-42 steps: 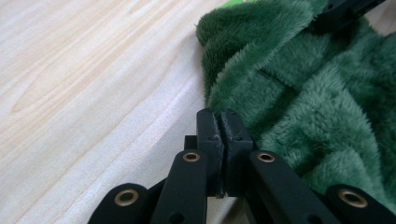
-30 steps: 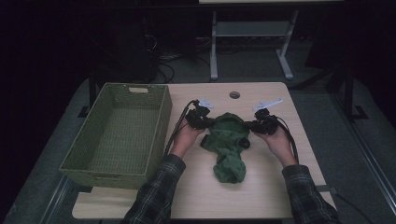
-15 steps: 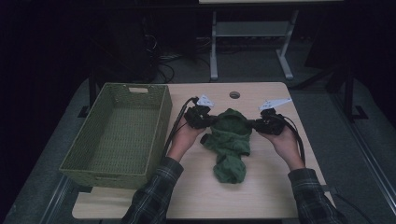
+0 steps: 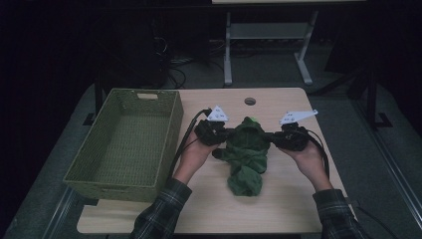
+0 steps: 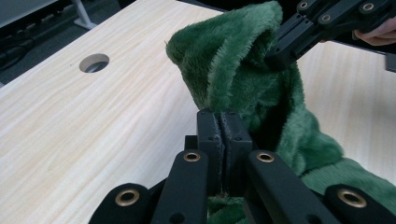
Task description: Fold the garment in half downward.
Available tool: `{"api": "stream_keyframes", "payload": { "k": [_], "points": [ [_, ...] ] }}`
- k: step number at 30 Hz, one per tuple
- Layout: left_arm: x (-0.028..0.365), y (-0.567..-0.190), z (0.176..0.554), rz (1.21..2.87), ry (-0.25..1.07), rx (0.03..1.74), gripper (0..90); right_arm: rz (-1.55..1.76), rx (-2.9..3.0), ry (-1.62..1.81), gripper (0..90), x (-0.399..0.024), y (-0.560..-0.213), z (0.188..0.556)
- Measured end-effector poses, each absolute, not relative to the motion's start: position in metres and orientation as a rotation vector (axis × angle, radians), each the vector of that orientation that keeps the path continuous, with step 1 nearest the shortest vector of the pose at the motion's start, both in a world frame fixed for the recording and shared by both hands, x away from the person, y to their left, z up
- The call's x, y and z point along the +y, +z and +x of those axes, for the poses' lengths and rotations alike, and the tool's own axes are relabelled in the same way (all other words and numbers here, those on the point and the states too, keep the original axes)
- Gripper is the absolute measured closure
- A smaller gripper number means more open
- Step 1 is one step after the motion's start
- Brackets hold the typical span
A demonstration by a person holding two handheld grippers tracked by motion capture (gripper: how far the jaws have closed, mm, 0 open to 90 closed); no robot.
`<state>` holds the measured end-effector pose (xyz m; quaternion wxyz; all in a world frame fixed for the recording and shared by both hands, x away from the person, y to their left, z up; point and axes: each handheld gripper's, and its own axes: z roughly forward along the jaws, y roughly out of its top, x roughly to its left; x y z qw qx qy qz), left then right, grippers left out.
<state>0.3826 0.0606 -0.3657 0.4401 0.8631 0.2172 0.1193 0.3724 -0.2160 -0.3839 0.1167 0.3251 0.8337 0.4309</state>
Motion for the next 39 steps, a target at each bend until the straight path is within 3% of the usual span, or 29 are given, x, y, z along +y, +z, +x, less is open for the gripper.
{"api": "stream_keyframes", "payload": {
  "k": [15,39],
  "points": [
    [0.077,-0.377,0.338,2.119,0.270,0.480,87.9,0.857,2.433,1.338,87.7,-0.219,-0.379,0.323],
    [0.089,-0.428,0.273,2.163,0.188,0.352,87.7,0.787,2.533,1.353,87.4,-0.205,-0.426,0.250]
  ]
}}
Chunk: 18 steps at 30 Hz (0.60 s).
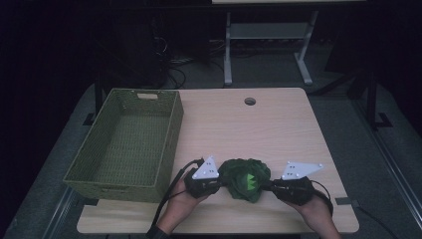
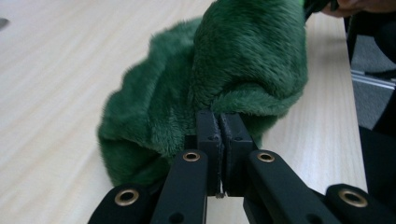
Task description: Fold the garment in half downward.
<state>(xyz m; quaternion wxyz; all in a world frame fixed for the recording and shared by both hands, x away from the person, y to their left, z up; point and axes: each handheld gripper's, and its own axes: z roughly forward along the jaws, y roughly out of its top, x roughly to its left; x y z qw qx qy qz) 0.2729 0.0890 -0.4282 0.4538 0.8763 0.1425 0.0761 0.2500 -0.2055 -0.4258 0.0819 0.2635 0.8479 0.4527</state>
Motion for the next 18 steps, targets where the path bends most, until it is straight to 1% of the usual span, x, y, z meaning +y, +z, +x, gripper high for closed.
{"api": "stream_keyframes", "payload": {
  "k": [7,10,12,18],
  "points": [
    [0.085,-0.448,0.265,2.194,0.155,0.349,87.8,0.776,2.546,1.346,87.2,-0.207,-0.439,0.239],
    [0.084,-0.461,0.264,2.217,0.128,0.359,88.0,0.789,2.577,1.310,87.3,-0.206,-0.448,0.236],
    [0.085,-0.468,0.264,2.239,0.131,0.360,88.2,0.782,2.600,1.274,87.3,-0.204,-0.454,0.235],
    [0.084,-0.472,0.269,2.242,0.123,0.391,87.4,0.772,2.639,1.193,86.7,-0.193,-0.464,0.238]
  ]
}}
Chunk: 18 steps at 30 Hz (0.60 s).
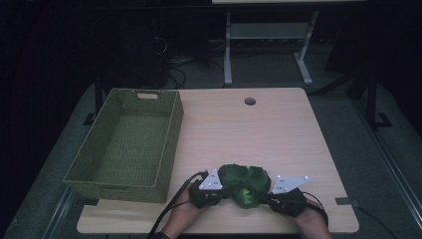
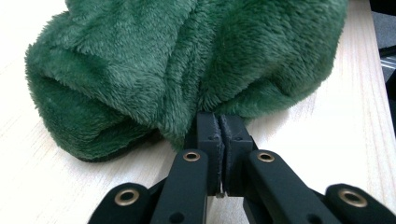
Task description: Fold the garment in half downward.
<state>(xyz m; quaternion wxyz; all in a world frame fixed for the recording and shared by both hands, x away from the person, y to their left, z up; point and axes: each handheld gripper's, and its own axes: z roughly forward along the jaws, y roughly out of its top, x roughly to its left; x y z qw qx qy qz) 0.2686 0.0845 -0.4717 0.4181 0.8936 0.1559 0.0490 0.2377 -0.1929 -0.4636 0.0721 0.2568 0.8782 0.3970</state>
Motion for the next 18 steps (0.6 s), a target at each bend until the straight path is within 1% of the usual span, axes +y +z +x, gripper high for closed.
{"api": "stream_keyframes", "payload": {
  "k": [2,5,8,10,14,18],
  "points": [
    [0.085,-0.468,0.267,2.233,0.135,0.389,84.4,0.777,2.628,1.208,83.0,-0.194,-0.461,0.238],
    [0.087,-0.458,0.263,2.221,0.152,0.389,75.7,0.788,2.607,1.252,75.3,-0.198,-0.455,0.235],
    [0.089,-0.448,0.258,2.216,0.159,0.381,70.4,0.791,2.578,1.279,72.4,-0.204,-0.447,0.231],
    [0.091,-0.441,0.254,2.208,0.163,0.373,67.6,0.799,2.567,1.291,69.0,-0.208,-0.443,0.227],
    [0.093,-0.434,0.249,2.199,0.158,0.372,66.5,0.774,2.553,1.316,62.4,-0.213,-0.435,0.219],
    [0.091,-0.430,0.248,2.188,0.147,0.364,66.7,0.747,2.543,1.332,62.9,-0.215,-0.427,0.213]
  ]
}}
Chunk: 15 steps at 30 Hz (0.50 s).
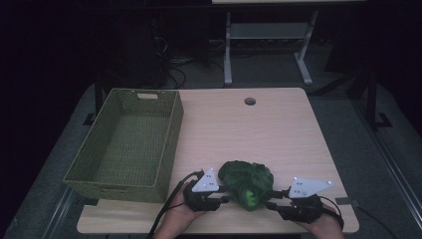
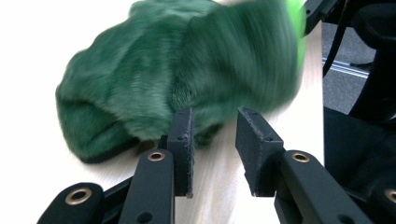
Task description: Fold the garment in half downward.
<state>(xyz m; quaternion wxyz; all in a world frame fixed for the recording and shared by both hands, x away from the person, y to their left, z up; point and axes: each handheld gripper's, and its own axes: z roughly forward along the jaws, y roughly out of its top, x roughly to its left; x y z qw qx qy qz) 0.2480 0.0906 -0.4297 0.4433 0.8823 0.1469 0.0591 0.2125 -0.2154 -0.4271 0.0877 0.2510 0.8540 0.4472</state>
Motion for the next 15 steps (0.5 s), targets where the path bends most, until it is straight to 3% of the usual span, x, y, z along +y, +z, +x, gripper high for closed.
{"api": "stream_keyframes", "payload": {
  "k": [4,10,15],
  "points": [
    [0.089,-0.417,0.247,2.179,0.152,0.345,69.3,0.748,2.533,1.354,65.8,-0.221,-0.415,0.212],
    [0.082,-0.407,0.259,2.165,0.146,0.369,89.5,0.842,2.491,1.383,89.5,-0.223,-0.406,0.228],
    [0.070,-0.420,0.270,2.207,0.135,0.399,89.7,0.854,2.570,1.316,90.0,-0.205,-0.424,0.245]
  ]
}}
